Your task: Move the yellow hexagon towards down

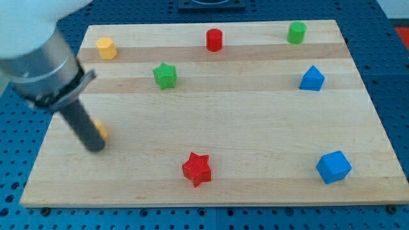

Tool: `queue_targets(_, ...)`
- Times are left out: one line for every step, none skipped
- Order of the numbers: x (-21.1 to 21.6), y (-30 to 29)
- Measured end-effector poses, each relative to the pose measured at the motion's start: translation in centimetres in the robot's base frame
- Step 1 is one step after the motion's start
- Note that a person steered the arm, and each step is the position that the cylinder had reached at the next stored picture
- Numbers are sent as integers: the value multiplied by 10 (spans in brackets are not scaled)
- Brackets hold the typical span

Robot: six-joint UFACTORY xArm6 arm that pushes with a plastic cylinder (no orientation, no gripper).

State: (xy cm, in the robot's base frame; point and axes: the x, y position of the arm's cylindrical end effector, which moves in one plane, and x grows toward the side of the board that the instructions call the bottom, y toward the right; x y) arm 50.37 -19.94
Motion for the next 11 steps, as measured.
queue_targets(-74, 11)
queue_targets(-91, 11)
queue_targets(-94, 15)
queue_targets(-160, 16)
queue_targets(-244, 15)
queue_targets(-289, -11)
queue_targets(-297, -39)
queue_targets(-270, -53)
queue_targets(-255, -53)
queue_targets(-235, -53)
queue_targets(-203, -53)
